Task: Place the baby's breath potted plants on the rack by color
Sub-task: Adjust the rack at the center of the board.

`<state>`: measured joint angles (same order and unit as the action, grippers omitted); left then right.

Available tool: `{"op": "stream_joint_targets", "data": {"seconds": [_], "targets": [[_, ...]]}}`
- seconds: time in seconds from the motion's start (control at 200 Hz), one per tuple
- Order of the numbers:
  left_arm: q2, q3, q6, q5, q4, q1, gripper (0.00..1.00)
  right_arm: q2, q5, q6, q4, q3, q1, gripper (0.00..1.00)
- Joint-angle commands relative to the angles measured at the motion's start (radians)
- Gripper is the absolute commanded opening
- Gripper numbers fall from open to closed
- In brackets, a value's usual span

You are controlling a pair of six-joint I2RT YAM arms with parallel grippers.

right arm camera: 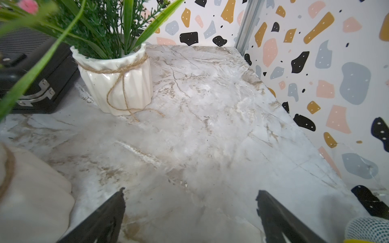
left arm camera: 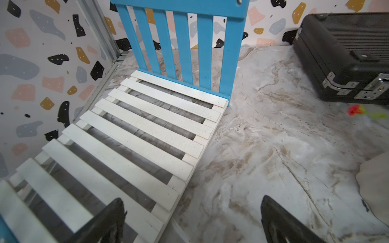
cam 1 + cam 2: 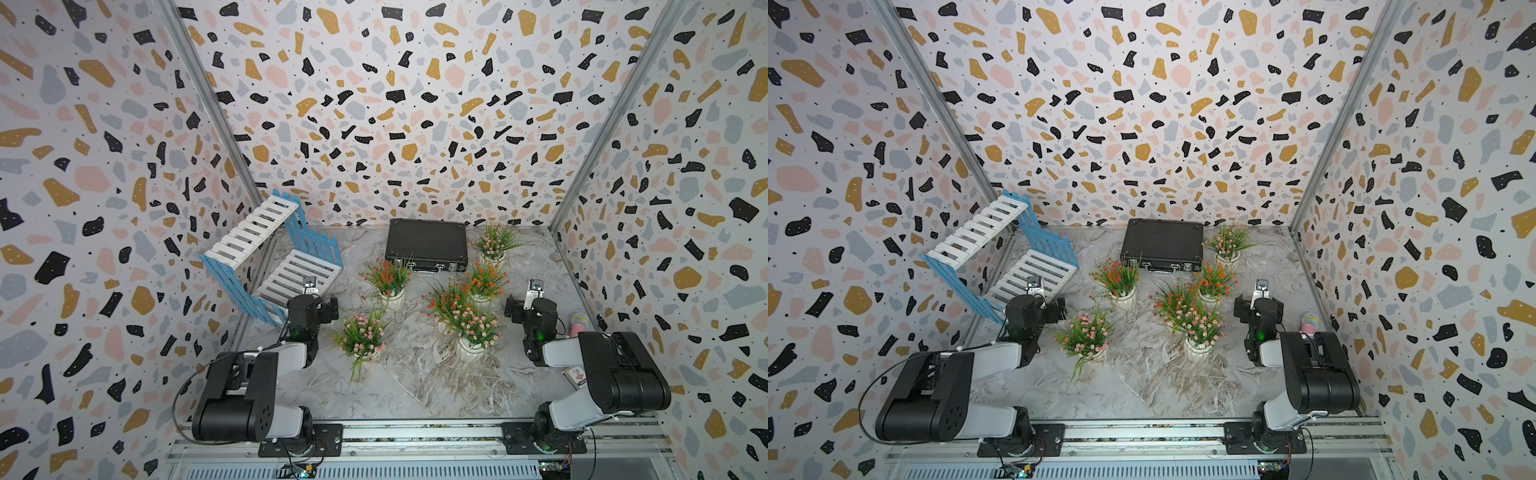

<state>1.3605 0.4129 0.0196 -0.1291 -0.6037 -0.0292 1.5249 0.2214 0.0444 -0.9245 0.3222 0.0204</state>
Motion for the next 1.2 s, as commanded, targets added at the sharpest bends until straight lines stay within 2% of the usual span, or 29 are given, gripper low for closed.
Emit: {"op": "stream_joint_targets", "data": {"seconds": [0.0,0.14,0.21,0.265,0.391,0.526,0.681,0.906,1.197], "targets": [[-0.106,0.113,0.024,-0.093,0.190,-0.008,0.99,-0.041,0.020,0.011,0.010,0.005,-0.002,1.00],[-0.182,0.169,0.036,-0.242,0.327,-0.069,0.99,-0.197,0.102,0.049,0.266,0.067,0.003,1.00],[-0.205,0.186,0.092,-0.303,0.372,-0.085,0.99,-0.284,0.124,0.099,0.412,0.103,0.004,1.00],[-0.226,0.221,0.138,-0.337,0.436,-0.093,0.99,-0.353,0.101,0.133,0.455,0.102,0.006,0.99],[-0.264,0.336,0.251,-0.368,0.671,-0.099,0.99,-0.498,0.091,0.243,0.572,0.111,0.018,1.00],[-0.307,0.403,0.373,-0.446,0.871,-0.111,0.99,-0.538,0.038,0.313,0.829,0.226,0.041,1.00],[-0.317,0.466,0.564,-0.516,1.110,-0.117,0.99,-0.544,-0.070,0.335,0.998,0.336,0.073,1.00],[-0.285,0.511,0.838,-0.568,1.328,-0.117,0.98,-0.511,-0.176,0.300,1.061,0.405,0.151,0.96],[-0.229,0.525,0.964,-0.628,1.350,-0.107,0.97,-0.466,-0.286,0.296,1.006,0.405,0.197,0.92]]}}
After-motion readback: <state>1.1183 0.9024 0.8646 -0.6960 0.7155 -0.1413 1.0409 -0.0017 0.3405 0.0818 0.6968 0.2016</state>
